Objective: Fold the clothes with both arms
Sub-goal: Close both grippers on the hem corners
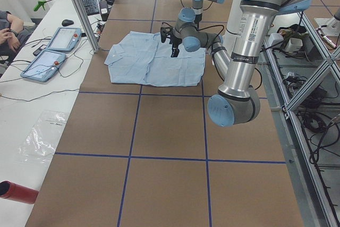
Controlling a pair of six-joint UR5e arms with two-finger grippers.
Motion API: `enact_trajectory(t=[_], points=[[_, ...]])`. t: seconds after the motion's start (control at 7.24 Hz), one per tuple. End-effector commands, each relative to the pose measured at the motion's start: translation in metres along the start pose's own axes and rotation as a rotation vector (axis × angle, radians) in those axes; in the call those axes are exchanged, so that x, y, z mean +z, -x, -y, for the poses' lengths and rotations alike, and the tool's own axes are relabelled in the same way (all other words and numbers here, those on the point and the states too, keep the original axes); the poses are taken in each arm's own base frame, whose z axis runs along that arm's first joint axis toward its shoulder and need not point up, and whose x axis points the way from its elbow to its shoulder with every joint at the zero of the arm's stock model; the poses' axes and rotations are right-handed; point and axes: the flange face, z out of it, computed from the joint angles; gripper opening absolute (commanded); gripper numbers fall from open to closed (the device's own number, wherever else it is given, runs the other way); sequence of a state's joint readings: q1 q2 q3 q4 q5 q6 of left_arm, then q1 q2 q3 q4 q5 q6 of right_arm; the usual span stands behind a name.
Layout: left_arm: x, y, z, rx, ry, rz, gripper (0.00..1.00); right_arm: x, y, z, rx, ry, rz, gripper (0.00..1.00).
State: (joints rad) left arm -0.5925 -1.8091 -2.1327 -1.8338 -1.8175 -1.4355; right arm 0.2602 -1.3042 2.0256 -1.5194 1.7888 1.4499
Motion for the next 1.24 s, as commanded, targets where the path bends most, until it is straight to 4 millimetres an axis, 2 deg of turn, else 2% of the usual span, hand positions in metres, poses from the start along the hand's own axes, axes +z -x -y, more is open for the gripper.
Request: enact_trajectory(t=[0.0, 0.14, 0.28, 0.41, 0.55, 0.69, 0.83, 1.1], points=[[0.017, 0.042, -0.021, -0.009, 0.043, 0.075, 0.99, -0.012, -0.001, 0.011, 0.009, -0.031, 0.027, 0.0], [0.037, 0.063, -0.045, 0.007, 0.083, 0.14, 0.99, -0.015, -0.002, 0.013, 0.012, -0.037, 0.03, 0.0], [0.054, 0.077, -0.062, 0.019, 0.116, 0.182, 0.99, -0.02, 0.0, 0.014, 0.012, -0.046, 0.038, 0.0], [0.076, 0.085, -0.08, -0.007, 0.11, 0.222, 0.99, -0.02, -0.001, 0.015, 0.013, -0.055, 0.038, 0.0], [0.092, 0.086, -0.107, -0.026, 0.117, 0.242, 0.99, -0.021, -0.002, 0.018, 0.016, -0.058, 0.038, 0.0], [0.096, 0.085, -0.119, -0.041, 0.131, 0.249, 0.99, -0.021, -0.002, 0.018, 0.017, -0.058, 0.036, 0.0], [0.097, 0.083, -0.122, -0.048, 0.134, 0.247, 0.98, -0.021, -0.002, 0.019, 0.018, -0.059, 0.036, 0.0], [0.098, 0.087, -0.123, -0.051, 0.135, 0.255, 0.8, -0.022, -0.002, 0.02, 0.02, -0.061, 0.037, 0.0]])
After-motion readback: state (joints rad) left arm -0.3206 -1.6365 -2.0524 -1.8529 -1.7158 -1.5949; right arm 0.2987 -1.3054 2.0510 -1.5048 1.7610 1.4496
